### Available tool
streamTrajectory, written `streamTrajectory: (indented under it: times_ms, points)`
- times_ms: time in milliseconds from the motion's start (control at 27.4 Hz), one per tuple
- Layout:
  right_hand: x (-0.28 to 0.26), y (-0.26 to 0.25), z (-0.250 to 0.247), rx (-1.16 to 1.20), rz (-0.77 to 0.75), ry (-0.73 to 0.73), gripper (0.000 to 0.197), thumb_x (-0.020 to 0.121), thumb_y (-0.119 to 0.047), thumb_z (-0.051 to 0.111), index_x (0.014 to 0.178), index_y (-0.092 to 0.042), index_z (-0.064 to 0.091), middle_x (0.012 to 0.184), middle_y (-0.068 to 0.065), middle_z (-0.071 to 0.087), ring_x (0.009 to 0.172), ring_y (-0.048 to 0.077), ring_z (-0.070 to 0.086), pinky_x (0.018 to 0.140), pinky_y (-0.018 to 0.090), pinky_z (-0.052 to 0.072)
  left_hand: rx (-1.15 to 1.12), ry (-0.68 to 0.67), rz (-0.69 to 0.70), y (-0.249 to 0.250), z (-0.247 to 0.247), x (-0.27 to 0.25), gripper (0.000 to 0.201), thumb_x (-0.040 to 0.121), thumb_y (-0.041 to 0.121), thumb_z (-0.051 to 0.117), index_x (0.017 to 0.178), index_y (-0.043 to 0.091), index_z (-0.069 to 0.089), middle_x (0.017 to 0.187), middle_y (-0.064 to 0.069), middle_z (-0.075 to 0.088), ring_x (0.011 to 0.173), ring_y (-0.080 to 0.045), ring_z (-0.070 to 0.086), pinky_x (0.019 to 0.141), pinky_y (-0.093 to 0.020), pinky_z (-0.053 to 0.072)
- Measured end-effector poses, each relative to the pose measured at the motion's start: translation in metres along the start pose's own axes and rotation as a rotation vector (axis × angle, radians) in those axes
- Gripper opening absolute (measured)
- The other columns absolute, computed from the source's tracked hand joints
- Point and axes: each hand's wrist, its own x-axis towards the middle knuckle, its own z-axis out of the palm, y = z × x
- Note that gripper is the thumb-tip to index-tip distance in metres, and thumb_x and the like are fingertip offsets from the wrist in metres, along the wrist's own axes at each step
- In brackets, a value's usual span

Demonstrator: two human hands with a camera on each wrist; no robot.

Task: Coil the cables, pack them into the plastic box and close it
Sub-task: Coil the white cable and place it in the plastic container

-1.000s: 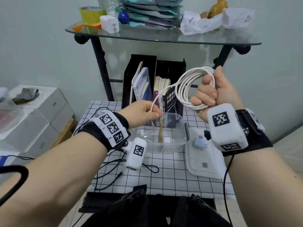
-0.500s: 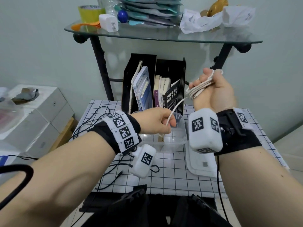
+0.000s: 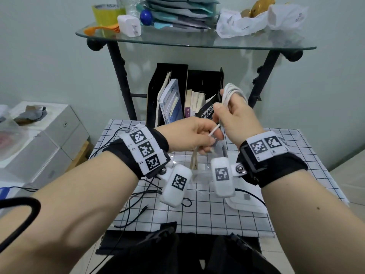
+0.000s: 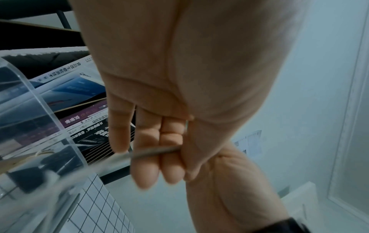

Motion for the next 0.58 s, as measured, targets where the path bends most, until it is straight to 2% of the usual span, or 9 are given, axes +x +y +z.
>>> streamTrajectory:
  times_ms: [73,109,182,255,328,401,474,547,584]
  points:
    - [-0.002,-0.004,-0.001,-0.107,0.015,-0.072,0.029,0.095,-0.026,0.051,0.111,-0.002,0.057,0.096,0.015,0.063,0.088,0.026,0.059,0.083,0.036,0.047,0.057,0.04,0.023,0.004,-0.002,-0.002,0.014,0.096,0.008,0.05,0.102,0.01,0.062,0.069,0.004,0.06,0.065,-0.012,0.055,0.068,-0.029,0.05]
    - [-0.004,-0.007,-0.001,-0.128,0.03,-0.105,0.028,0.096,-0.028,0.05,0.104,-0.003,0.058,0.094,0.012,0.063,0.083,0.023,0.057,0.078,0.033,0.047,0.085,0.061,0.037,0.006,-0.003,-0.003,0.014,0.097,0.011,0.05,0.101,0.009,0.063,0.068,0.007,0.06,0.064,-0.009,0.054,0.066,-0.026,0.049]
    - [-0.008,-0.012,-0.002,-0.091,0.076,-0.178,0.037,0.099,-0.037,0.043,0.085,-0.006,0.057,0.076,0.001,0.06,0.068,0.012,0.054,0.068,0.026,0.043,0.118,0.109,0.055,0.01,-0.006,-0.004,0.016,0.097,0.014,0.05,0.097,0.01,0.065,0.066,0.014,0.059,0.059,-0.001,0.051,0.063,-0.019,0.047]
    - [-0.012,-0.018,-0.001,-0.073,0.107,-0.265,0.052,0.101,-0.047,0.031,0.068,-0.013,0.054,0.049,-0.01,0.054,0.048,-0.001,0.047,0.055,0.013,0.04,0.135,0.195,0.049,0.011,-0.009,-0.002,0.019,0.096,0.018,0.054,0.095,0.004,0.066,0.07,0.005,0.057,0.057,-0.002,0.048,0.063,-0.023,0.048]
    - [-0.013,-0.02,-0.001,-0.106,0.119,-0.326,0.063,0.099,-0.054,0.024,0.064,-0.012,0.056,0.035,-0.011,0.045,0.036,-0.001,0.042,0.044,0.008,0.034,0.109,0.265,0.048,0.009,-0.01,-0.001,0.022,0.093,0.02,0.057,0.095,-0.001,0.065,0.072,-0.002,0.056,0.055,-0.004,0.046,0.061,-0.026,0.046]
    - [-0.012,-0.02,-0.005,-0.11,0.148,-0.381,0.072,0.096,-0.06,0.022,0.072,-0.007,0.064,0.033,-0.009,0.042,0.033,0.001,0.039,0.043,0.012,0.033,0.066,0.288,0.057,0.008,-0.01,-0.001,0.023,0.091,0.019,0.06,0.094,-0.003,0.064,0.074,-0.006,0.056,0.053,-0.004,0.044,0.056,-0.019,0.043]
    - [-0.012,-0.018,-0.012,-0.129,0.169,-0.468,0.071,0.092,-0.066,0.027,0.075,-0.011,0.068,0.038,-0.006,0.046,0.034,0.005,0.04,0.043,0.014,0.035,0.02,0.309,0.058,0.007,-0.01,-0.001,0.016,0.089,0.016,0.062,0.091,0.0,0.064,0.072,-0.007,0.056,0.049,-0.003,0.042,0.05,-0.015,0.038]
    - [-0.012,-0.013,-0.016,-0.084,0.186,-0.566,0.063,0.091,-0.063,0.041,0.074,-0.01,0.069,0.052,0.008,0.052,0.041,0.016,0.042,0.042,0.02,0.036,-0.088,0.349,0.051,0.004,-0.014,0.0,0.002,0.087,0.011,0.063,0.085,0.011,0.063,0.065,0.0,0.053,0.046,-0.003,0.04,0.046,-0.015,0.035]
    - [-0.014,-0.01,-0.016,-0.013,0.209,-0.591,0.057,0.091,-0.058,0.048,0.072,-0.008,0.068,0.056,0.015,0.05,0.043,0.02,0.04,0.041,0.022,0.034,-0.133,0.371,0.055,0.001,-0.017,0.001,0.006,0.087,0.01,0.063,0.083,0.015,0.062,0.063,0.003,0.052,0.045,-0.003,0.04,0.044,-0.015,0.033]
